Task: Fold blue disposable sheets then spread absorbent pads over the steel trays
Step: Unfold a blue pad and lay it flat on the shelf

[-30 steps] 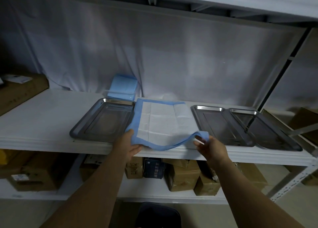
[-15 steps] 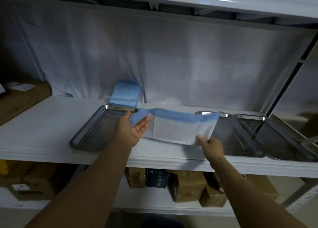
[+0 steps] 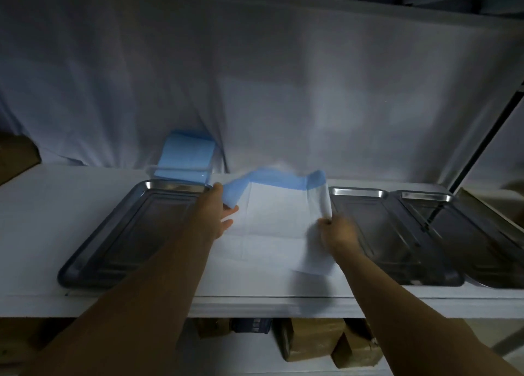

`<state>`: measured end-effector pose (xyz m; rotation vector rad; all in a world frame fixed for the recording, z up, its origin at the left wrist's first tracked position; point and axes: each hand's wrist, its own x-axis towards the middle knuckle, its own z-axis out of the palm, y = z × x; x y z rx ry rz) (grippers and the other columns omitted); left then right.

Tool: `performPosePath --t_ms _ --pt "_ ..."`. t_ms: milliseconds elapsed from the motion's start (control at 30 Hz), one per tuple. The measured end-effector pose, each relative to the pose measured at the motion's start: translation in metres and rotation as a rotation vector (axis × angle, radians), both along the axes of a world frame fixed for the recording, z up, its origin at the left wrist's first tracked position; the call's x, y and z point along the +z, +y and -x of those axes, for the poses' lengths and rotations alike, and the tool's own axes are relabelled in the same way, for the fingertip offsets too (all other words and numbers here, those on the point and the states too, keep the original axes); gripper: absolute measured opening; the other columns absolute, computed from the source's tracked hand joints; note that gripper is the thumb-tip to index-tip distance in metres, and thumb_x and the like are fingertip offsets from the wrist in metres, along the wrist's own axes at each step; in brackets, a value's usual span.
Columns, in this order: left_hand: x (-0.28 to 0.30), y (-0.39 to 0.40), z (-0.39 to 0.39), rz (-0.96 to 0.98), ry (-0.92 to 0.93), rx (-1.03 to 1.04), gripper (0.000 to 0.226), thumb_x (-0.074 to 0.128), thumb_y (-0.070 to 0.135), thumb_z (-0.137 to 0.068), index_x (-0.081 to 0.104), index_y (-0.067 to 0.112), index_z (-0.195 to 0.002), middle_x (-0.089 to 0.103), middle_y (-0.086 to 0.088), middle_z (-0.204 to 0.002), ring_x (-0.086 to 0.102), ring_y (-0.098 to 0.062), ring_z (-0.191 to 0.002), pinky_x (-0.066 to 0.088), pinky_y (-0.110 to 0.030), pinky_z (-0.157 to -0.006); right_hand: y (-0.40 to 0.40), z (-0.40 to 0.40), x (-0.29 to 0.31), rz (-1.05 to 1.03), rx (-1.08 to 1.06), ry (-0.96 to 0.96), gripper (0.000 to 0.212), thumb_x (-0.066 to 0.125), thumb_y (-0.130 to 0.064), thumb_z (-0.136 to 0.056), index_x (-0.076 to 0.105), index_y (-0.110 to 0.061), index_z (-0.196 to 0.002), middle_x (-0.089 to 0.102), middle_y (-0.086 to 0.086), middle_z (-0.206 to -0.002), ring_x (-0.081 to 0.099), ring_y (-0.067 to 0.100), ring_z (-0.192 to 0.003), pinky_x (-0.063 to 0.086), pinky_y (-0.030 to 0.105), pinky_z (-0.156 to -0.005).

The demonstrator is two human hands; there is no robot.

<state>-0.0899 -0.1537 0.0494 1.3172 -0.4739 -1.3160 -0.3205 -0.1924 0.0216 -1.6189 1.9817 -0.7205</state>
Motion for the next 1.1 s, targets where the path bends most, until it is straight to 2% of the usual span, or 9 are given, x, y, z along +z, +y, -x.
performPosePath --t_ms 100,300,433,533,633,733,800,900,1100 --pt "-0.016 -0.01 0.004 -0.108 -0.034 -0.017 0.043 0.038 0.038 -0.1 0.041 0.017 -0.136 0.046 -0.005 -0.141 0.052 -0.026 -0.125 0.039 -0.044 -0.102 -0.011 -0.001 -0.014 -0.066 -0.019 0.086 0.031 0.046 -0.018 -0.094 0.062 0.004 -0.11 0.065 0.021 -0.111 0.061 0.036 -0.104 0.046 0.031 -0.079" --pt "-0.025 -0.036 -0.002 -0.102 0.006 0.007 0.041 0.031 0.031 -0.102 0.043 0.014 -0.137 0.048 -0.009 -0.141 0.051 -0.025 -0.126 0.04 -0.041 -0.092 -0.027 -0.005 -0.018 -0.08 -0.083 0.128 0.032 0.043 -0.018 -0.093 0.061 0.003 -0.11 0.064 0.02 -0.113 0.061 0.036 -0.105 0.048 0.034 -0.083" --pt "-0.032 -0.05 -0.006 -0.043 0.108 -0.021 0.048 0.022 0.031 -0.104 0.032 0.004 -0.142 0.04 -0.014 -0.147 0.041 -0.031 -0.135 0.033 -0.042 -0.11 -0.028 -0.008 -0.022 -0.082 -0.115 0.174 0.034 0.042 -0.021 -0.095 0.061 0.002 -0.111 0.064 0.019 -0.114 0.061 0.034 -0.106 0.048 0.031 -0.081" --pt "-0.031 -0.057 -0.005 -0.042 0.141 0.001 0.046 0.022 0.031 -0.104 0.033 0.006 -0.141 0.041 -0.013 -0.146 0.042 -0.031 -0.134 0.032 -0.042 -0.112 -0.029 -0.007 -0.025 -0.062 -0.139 0.176 0.033 0.039 -0.021 -0.097 0.061 0.002 -0.107 0.065 0.018 -0.11 0.063 0.033 -0.102 0.045 0.029 -0.074" --pt "-0.025 -0.068 -0.001 -0.029 0.096 0.001 0.031 0.025 0.026 -0.102 0.045 0.013 -0.121 0.049 -0.012 -0.139 0.049 -0.029 -0.128 0.036 -0.041 -0.104 -0.028 -0.006 -0.027 -0.073 -0.148 0.203 0.033 0.036 -0.019 -0.099 0.06 0.001 -0.109 0.065 0.016 -0.109 0.064 0.03 -0.1 0.042 0.028 -0.068" --pt "-0.023 -0.078 0.001 -0.065 0.071 -0.022 0.023 0.031 0.026 -0.1 0.046 0.011 -0.108 0.053 -0.012 -0.129 0.052 -0.028 -0.125 0.039 -0.041 -0.098 -0.03 -0.006 -0.027 -0.082 -0.146 0.193 0.03 0.039 -0.014 -0.097 0.061 0.002 -0.11 0.065 0.017 -0.111 0.063 0.032 -0.104 0.049 0.032 -0.076" --pt "-0.032 -0.081 0.0 -0.082 0.075 -0.049 0.026 0.031 0.023 -0.101 0.049 0.013 -0.117 0.051 -0.011 -0.131 0.047 -0.027 -0.13 0.038 -0.041 -0.1 -0.031 -0.007 -0.026 -0.088 -0.145 0.211 0.029 0.04 -0.014 -0.096 0.061 0.001 -0.11 0.066 0.017 -0.111 0.064 0.032 -0.104 0.051 0.033 -0.079" --pt "-0.046 -0.082 -0.001 -0.063 0.157 -0.091 0.044 0.022 0.022 -0.104 0.026 0.006 -0.145 0.032 -0.011 -0.152 0.03 -0.026 -0.141 0.024 -0.04 -0.114 -0.034 -0.007 -0.028 -0.104 -0.151 0.185 0.029 0.042 -0.015 -0.096 0.061 0.0 -0.111 0.065 0.017 -0.112 0.064 0.032 -0.103 0.045 0.028 -0.071" --pt "-0.04 -0.095 0.0 -0.057 0.141 -0.021 0.041 0.031 0.022 -0.102 0.032 0.011 -0.142 0.038 -0.011 -0.148 0.044 -0.027 -0.133 0.035 -0.042 -0.107 -0.036 -0.006 -0.03 -0.123 -0.161 0.187 0.028 0.041 -0.012 -0.096 0.06 0.0 -0.113 0.064 0.018 -0.115 0.062 0.033 -0.106 0.039 0.027 -0.068"
